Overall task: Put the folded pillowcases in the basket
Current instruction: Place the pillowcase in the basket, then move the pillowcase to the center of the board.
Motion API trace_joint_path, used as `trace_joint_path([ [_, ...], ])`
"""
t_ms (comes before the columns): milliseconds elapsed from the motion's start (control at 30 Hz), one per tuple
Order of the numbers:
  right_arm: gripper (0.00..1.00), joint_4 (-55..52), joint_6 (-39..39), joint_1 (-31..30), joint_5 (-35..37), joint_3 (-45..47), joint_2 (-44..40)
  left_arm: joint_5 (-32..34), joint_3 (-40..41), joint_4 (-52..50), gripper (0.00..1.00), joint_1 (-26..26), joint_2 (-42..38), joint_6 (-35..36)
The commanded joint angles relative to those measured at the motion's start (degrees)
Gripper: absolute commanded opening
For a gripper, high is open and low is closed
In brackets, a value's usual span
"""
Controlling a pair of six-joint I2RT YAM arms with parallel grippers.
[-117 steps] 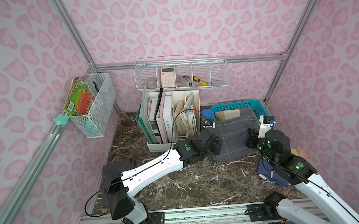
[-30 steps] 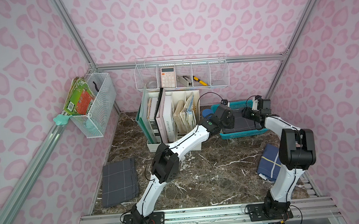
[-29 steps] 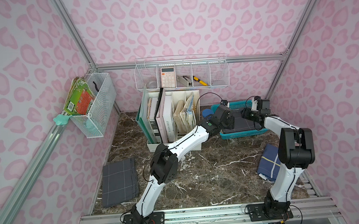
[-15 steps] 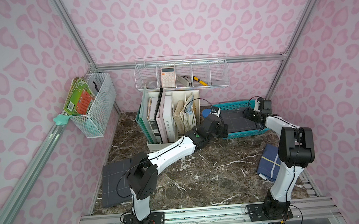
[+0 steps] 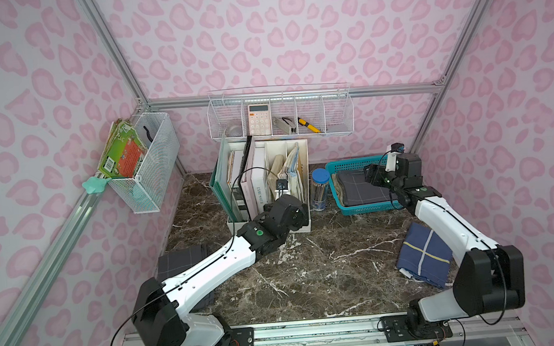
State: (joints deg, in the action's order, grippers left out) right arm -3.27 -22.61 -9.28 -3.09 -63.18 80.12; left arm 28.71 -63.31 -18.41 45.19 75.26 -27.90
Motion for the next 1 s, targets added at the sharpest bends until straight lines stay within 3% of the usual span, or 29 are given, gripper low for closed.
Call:
trace_joint_path([
  [0,0.86,-1.97,0.56,-3.90,4.20,2.84,-4.91,7.75,2.90,-10.63,0.94,-2.30,-5.24,-7.98],
  [233,0.86,-3.80,-1.63,-16.09,7.39,9.85,-12.38,10.49,12.06,-22.60,0.97,-12.25,-17.13,-17.02],
  [400,0.88,-4.27,-3.49,-27.56,12.55,13.81,-13.19,11.73,15.30,-31.74,0.98,-23.16,-21.98,-23.55],
  [467,0.89,-4.71,-4.54,-31.68,14.58,14.47,-12.44,9.82,17.60,-31.40,0.99,-28.72,-23.53,-23.67],
  [567,0.97,-5.11,-6.21,-37.47,16.82,15.04,-10.65,5.77,21.20,-28.91,0.99,-36.73,-25.37,-23.53],
  [700,0.98,-5.96,-8.72,-43.39,19.95,15.30,-7.86,-0.61,24.83,-25.05,0.99,-46.58,-26.03,-23.97],
  [967,0.98,-6.13,-12.91,-50.22,22.41,16.59,-4.67,-8.78,29.17,-16.90,0.99,-57.76,-20.35,-22.82],
])
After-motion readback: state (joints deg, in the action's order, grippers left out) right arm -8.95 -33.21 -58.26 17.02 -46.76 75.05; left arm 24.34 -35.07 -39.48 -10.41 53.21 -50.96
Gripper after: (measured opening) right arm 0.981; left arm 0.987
